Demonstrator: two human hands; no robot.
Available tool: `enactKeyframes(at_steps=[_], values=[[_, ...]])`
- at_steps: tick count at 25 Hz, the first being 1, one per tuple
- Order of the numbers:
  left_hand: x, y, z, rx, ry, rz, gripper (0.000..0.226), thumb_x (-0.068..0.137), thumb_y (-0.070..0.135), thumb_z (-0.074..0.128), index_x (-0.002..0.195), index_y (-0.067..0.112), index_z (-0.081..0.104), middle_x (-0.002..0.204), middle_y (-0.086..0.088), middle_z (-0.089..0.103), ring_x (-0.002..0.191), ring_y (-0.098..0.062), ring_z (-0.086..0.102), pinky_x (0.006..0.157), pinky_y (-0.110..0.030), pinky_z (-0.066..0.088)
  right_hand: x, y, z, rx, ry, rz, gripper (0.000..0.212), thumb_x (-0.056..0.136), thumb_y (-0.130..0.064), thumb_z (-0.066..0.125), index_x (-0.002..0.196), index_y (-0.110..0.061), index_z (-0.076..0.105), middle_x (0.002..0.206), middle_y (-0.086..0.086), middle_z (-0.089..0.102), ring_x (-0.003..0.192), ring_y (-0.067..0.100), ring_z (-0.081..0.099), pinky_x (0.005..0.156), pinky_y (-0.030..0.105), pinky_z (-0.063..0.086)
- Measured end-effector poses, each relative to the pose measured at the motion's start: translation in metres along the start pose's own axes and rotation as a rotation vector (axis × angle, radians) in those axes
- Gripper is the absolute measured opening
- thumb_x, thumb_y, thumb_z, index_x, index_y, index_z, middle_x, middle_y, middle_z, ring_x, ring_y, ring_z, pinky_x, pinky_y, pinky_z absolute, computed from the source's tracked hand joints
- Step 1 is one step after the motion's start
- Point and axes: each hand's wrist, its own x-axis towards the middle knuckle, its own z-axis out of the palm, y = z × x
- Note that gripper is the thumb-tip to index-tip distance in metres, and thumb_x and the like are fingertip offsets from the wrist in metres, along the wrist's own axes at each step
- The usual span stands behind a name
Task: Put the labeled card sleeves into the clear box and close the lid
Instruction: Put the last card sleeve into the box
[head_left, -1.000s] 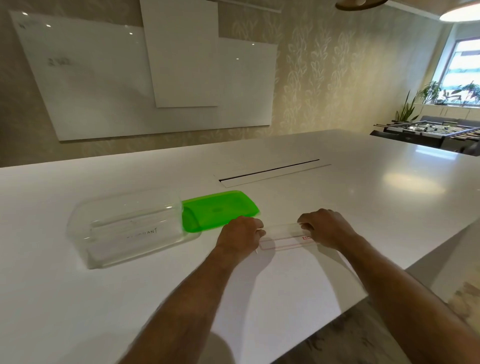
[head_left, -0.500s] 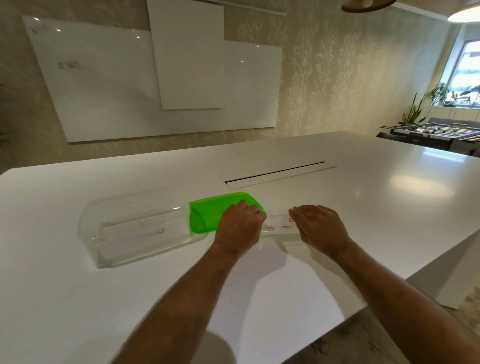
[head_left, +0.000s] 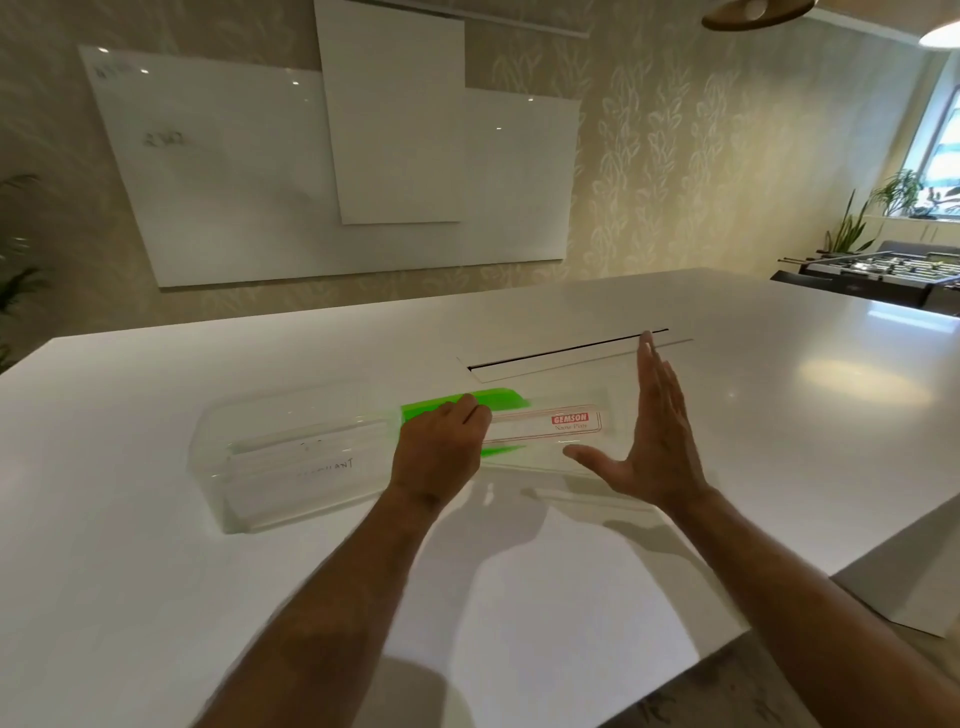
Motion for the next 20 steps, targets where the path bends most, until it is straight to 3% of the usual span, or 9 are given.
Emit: enactKeyframes(at_steps=[2,5,8,11,14,17,20], values=[[-0.005,-0.01,0.0,-0.032,0.032,-0.055,0.026,0.066,0.002,0.079,0.067,0.016,0.058,0.065,-0.003,0.055,0.048,-0.024,0.052,0.035,-0.027,0.031,-0.002,0.001,0.002,0.119,-0.042,0.063,0.134,0.063,-0.071,0.074,0.155,-0.005,0.002,0.165,0.01,0.006,0.151,0.024,0.013,0.12,0.045,0.024],[-0.013,-0.016,0.001,-0.145,0.102,-0.078,0.019,0.082,0.006,0.073,0.071,0.011,0.058,0.068,-0.005,0.055,0.045,-0.027,0.049,0.031,-0.03,0.036,-0.002,-0.006,0.01,0.148,-0.162,0.092,0.131,0.062,-0.072,0.073,0.156,-0.012,0.005,0.164,0.003,0.01,0.15,0.015,0.016,0.119,0.036,0.026],[-0.02,-0.016,0.002,-0.277,0.143,-0.085,0.021,0.093,0.015,0.056,0.075,0.006,0.062,0.074,-0.008,0.061,0.048,-0.031,0.054,0.032,-0.034,0.041,0.001,-0.02,0.02,0.149,-0.184,-0.055,0.118,0.065,-0.064,0.077,0.152,-0.01,0.02,0.16,0.006,0.026,0.144,0.014,0.03,0.115,0.034,0.034],[-0.024,-0.015,0.0,-0.421,0.174,-0.084,0.021,0.093,0.012,0.055,0.078,0.001,0.064,0.083,-0.01,0.069,0.059,-0.031,0.065,0.037,-0.037,0.047,0.008,-0.038,0.029,0.168,-0.161,-0.251,0.084,0.083,-0.055,0.063,0.146,-0.006,0.036,0.154,0.007,0.036,0.141,0.016,0.038,0.113,0.033,0.038],[-0.028,-0.015,-0.004,-0.506,0.208,-0.07,0.008,0.088,0.003,0.067,0.082,-0.003,0.066,0.087,-0.012,0.072,0.072,-0.029,0.071,0.044,-0.034,0.052,0.014,-0.053,0.035,0.154,-0.208,-0.319,0.073,0.089,-0.056,0.051,0.145,-0.009,0.041,0.152,0.007,0.042,0.14,0.017,0.04,0.112,0.031,0.037],[-0.033,-0.015,-0.006,-0.585,0.229,-0.088,0.006,0.083,-0.002,0.071,0.083,-0.004,0.065,0.089,-0.013,0.072,0.078,-0.027,0.072,0.056,-0.031,0.056,0.017,-0.064,0.038,0.128,-0.223,-0.343,0.07,0.089,-0.056,0.054,0.141,-0.01,0.048,0.148,0.006,0.048,0.136,0.018,0.046,0.11,0.031,0.041],[-0.038,-0.014,-0.007,-0.68,0.249,-0.13,0.008,0.083,-0.003,0.071,0.079,-0.004,0.064,0.09,-0.013,0.071,0.083,-0.024,0.07,0.062,-0.035,0.057,0.017,-0.072,0.041,0.128,-0.209,-0.366,0.066,0.083,-0.049,0.071,0.133,-0.009,0.057,0.138,0.007,0.058,0.128,0.02,0.055,0.104,0.033,0.047]])
